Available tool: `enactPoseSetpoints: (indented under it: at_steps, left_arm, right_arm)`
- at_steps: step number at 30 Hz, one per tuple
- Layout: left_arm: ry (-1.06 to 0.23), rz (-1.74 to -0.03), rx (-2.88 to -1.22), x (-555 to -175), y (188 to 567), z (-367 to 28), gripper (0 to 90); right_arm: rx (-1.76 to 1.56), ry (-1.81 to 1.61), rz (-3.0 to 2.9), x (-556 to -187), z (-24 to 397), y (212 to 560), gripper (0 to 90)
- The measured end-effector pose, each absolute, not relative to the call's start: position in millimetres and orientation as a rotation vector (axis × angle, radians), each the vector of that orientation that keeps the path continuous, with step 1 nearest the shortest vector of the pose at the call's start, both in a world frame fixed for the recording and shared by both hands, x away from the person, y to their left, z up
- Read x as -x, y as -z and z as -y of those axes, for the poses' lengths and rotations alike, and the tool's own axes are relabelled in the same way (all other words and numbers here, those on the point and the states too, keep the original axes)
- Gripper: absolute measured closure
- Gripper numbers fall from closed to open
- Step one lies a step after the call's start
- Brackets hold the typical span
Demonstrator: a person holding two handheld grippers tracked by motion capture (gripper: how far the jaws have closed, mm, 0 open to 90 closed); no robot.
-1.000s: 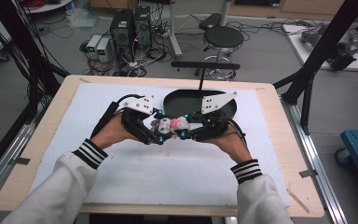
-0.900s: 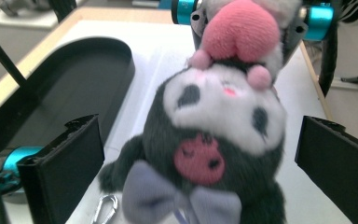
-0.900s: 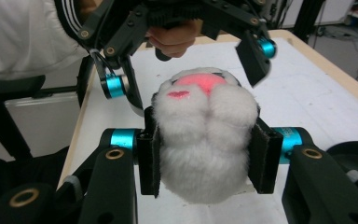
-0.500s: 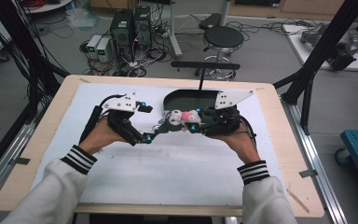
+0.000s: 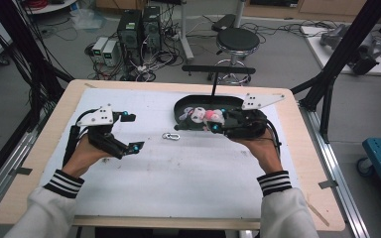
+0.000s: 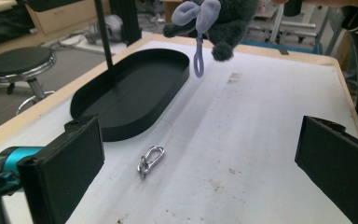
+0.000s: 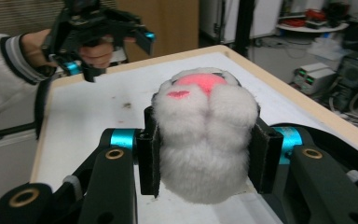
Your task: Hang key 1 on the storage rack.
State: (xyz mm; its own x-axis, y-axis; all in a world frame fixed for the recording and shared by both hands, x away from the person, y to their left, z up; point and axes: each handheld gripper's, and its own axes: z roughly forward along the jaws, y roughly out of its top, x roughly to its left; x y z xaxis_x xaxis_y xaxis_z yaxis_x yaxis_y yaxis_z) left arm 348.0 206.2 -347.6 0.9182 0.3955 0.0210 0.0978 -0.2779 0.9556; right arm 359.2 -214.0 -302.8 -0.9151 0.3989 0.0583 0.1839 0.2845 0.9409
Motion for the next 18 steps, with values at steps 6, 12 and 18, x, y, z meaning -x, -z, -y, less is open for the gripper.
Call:
enactPoseSetpoints:
  at_steps: [6,12,18]
  left_arm:
    - [-0.338,-0.409,-1.827,-341,359,-225,1.7]
    - [-0.377,-0.448,-1.775,-331,369,-244,1.7]
    - [-0.394,-0.490,-1.743,-323,380,-257,1.7]
  right_arm:
    - [-0.631,-1.675,-2.304,-360,227,302,55.3]
    - [-0.704,-1.659,-2.245,-361,240,301,55.3]
    - [-0.759,-1.654,-2.178,-362,252,300,55.3]
